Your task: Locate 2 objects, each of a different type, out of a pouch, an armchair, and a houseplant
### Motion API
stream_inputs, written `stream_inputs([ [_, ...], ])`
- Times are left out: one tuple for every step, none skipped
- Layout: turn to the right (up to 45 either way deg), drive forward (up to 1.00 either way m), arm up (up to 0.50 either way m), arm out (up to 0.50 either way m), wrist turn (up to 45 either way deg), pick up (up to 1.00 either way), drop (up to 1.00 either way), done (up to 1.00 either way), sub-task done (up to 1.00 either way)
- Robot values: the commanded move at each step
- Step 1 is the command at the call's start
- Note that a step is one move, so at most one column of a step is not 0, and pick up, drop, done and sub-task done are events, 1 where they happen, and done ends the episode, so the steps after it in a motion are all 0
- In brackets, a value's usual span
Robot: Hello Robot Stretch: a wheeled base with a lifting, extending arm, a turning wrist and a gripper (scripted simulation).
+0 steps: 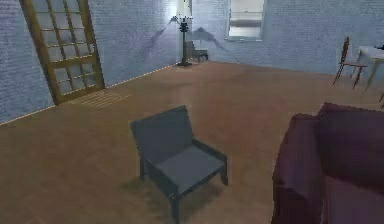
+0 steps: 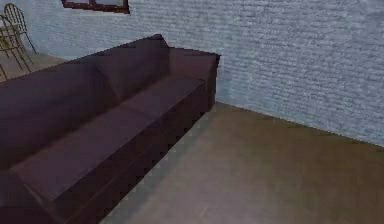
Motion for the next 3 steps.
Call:
stream_inputs([
  [30.0, 0.0, 0.0, 0.0, 0.0, 0.0, 0.0, 0.0, 0.0],
  [0.0, 0.25, 0.0, 0.0, 0.0, 0.0, 0.0, 0.0, 0.0],
  [-36.0, 0.0, 0.0, 0.0, 0.0, 0.0, 0.0, 0.0, 0.0],
])
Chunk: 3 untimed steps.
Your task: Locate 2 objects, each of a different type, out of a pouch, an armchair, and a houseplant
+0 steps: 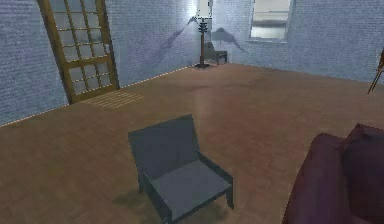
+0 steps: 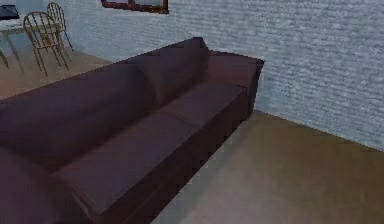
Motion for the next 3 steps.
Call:
stream_inputs([
  [0.0, 0.0, 0.0, 0.0, 0.0, 0.0, 0.0, 0.0, 1.0],
  [-45.0, 0.0, 0.0, 0.0, 0.0, 0.0, 0.0, 0.0, 0.0],
  [-39.0, 0.0, 0.0, 0.0, 0.0, 0.0, 0.0, 0.0, 0.0],
])
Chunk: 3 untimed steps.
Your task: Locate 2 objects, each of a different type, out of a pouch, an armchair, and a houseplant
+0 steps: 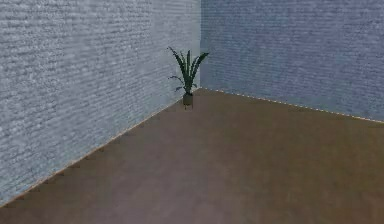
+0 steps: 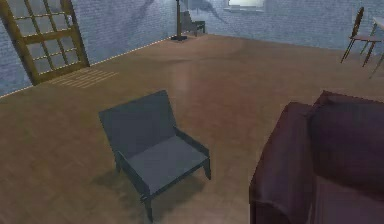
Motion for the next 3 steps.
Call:
stream_inputs([
  [0.0, 1.0, 0.0, 0.0, 0.0, 0.0, 0.0, 0.0, 0.0],
  [0.0, 1.0, 0.0, 0.0, 0.0, 0.0, 0.0, 0.0, 0.0],
  [3.0, 0.0, 0.0, 0.0, 0.0, 0.0, 0.0, 0.0, 0.0],
])
